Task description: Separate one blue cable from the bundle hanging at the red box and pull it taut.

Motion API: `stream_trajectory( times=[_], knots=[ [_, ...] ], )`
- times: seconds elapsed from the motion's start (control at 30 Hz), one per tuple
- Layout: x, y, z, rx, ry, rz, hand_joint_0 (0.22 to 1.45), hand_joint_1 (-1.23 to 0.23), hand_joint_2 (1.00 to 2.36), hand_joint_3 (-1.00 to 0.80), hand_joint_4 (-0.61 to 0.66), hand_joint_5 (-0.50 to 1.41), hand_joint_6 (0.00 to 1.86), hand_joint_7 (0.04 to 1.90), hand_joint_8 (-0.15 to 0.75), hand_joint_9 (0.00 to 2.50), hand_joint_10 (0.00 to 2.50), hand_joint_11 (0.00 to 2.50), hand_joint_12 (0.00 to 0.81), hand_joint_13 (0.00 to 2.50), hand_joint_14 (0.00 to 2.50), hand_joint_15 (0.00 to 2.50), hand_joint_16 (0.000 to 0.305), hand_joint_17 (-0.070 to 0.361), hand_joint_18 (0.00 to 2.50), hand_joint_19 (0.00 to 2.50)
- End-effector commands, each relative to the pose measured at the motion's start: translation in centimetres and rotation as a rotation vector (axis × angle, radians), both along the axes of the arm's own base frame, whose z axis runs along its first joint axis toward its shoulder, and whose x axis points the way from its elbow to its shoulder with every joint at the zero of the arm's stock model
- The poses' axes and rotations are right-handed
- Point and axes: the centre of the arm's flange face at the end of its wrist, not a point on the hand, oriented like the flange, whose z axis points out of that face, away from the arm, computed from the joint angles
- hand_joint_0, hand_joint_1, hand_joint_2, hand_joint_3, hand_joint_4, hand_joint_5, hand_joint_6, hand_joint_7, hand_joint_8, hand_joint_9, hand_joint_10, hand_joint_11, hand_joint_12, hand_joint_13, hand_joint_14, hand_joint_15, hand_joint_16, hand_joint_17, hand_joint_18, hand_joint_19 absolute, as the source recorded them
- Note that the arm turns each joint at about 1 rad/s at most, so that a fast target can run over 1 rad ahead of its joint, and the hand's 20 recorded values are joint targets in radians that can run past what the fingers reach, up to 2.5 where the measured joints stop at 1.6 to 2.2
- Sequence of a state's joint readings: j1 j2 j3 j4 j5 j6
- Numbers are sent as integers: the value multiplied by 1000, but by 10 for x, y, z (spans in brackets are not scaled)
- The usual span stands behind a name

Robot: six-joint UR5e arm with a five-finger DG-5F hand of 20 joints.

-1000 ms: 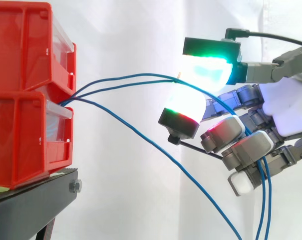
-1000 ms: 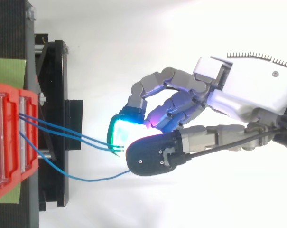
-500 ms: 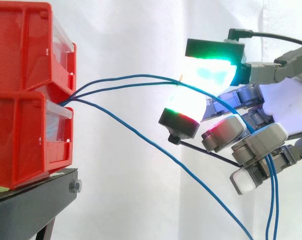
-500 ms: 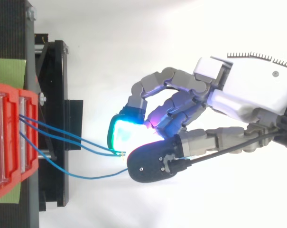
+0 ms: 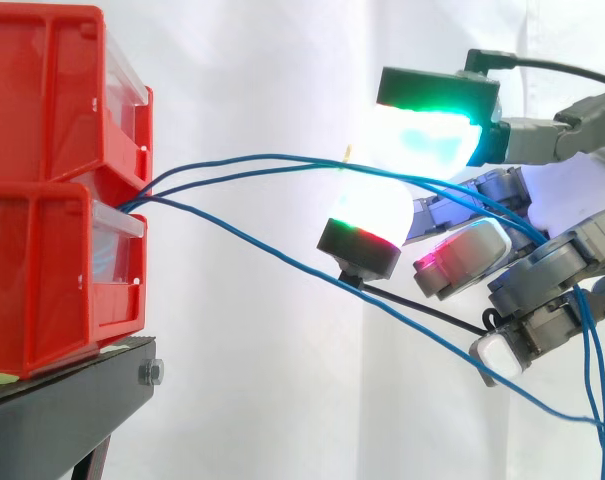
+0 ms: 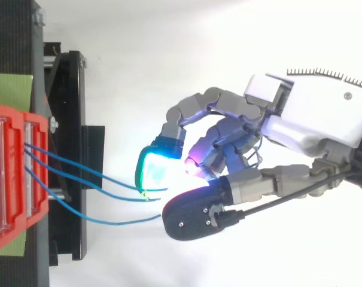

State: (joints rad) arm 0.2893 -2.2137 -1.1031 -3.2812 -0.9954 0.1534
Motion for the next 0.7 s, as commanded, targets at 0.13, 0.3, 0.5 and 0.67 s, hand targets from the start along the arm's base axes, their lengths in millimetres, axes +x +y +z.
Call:
stream_trajectory(
  times=[0.13,0.3,0.5,0.67],
  knots=[
    [0,0,0,0,0,-1,543,-788,1000,-500,18,-257,903,869,232,788,606,1439,279,1157,1494,1036,50,112,789,786],
    [0,1,-1,-2,1,-2,671,-680,1001,-481,-13,-255,899,900,216,825,559,1489,270,1169,1478,1085,47,106,788,804],
    [0,1,0,-2,1,-2,681,-709,1017,-309,-18,-258,902,914,214,823,537,1497,282,1192,959,1303,48,108,780,792],
    [0,2,0,-2,1,-2,707,-757,1015,-334,-4,-257,901,891,213,812,399,1538,300,1207,226,1599,48,109,739,756]
  ],
)
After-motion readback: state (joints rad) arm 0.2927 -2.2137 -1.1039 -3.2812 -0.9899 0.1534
